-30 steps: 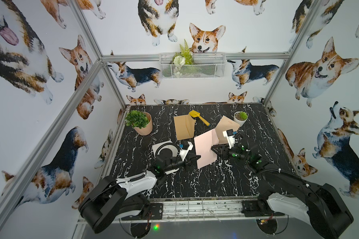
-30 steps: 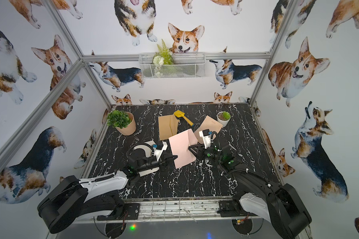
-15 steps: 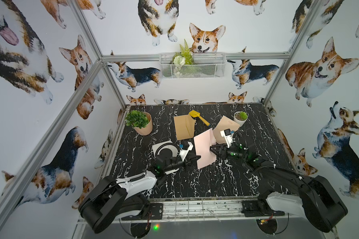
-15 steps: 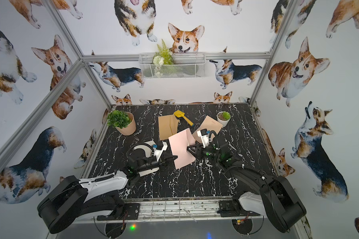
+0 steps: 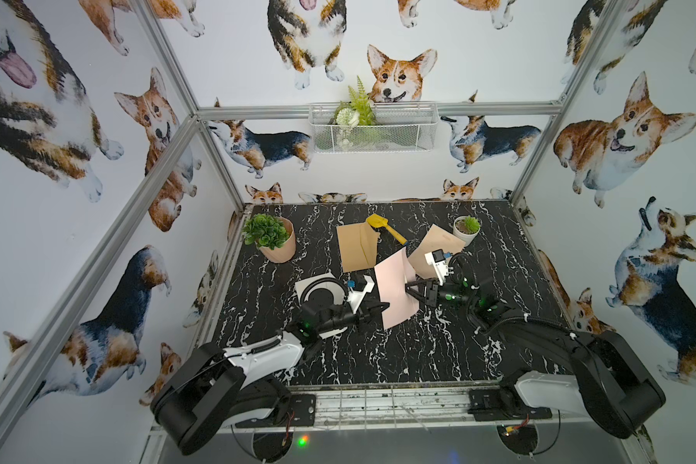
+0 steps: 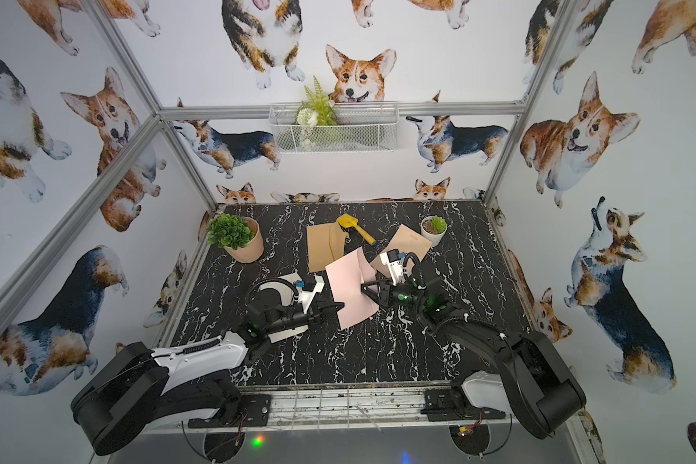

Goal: Take the letter paper out of the envelope
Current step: Take out the letter paper from the envelope.

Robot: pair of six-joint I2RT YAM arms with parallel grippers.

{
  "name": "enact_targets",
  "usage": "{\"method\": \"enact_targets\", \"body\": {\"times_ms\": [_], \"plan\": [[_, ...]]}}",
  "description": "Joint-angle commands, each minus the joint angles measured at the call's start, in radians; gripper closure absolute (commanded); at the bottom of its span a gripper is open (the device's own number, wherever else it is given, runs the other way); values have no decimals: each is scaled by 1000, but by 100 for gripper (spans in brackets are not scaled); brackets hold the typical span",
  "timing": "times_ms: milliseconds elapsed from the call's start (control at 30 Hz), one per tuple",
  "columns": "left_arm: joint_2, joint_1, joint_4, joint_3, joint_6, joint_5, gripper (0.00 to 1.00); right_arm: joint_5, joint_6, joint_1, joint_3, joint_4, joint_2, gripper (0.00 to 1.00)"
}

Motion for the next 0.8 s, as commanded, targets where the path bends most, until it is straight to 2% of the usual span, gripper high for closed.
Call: {"method": "enact_targets", "body": {"times_ms": [0, 367, 567, 767], "plan": [[-6, 0, 32, 0, 1, -11, 100, -47, 3, -3, -8, 35, -18, 82], [-34, 0, 12, -14, 5, -71, 100, -16, -6, -19, -29, 3, -54, 96], [-66, 0, -4, -28, 14, -117, 100, 4, -2, -52, -55, -13, -92, 100], [-94, -1, -11, -44, 18, -166, 99, 14, 0, -88, -82, -42, -152, 100]]}}
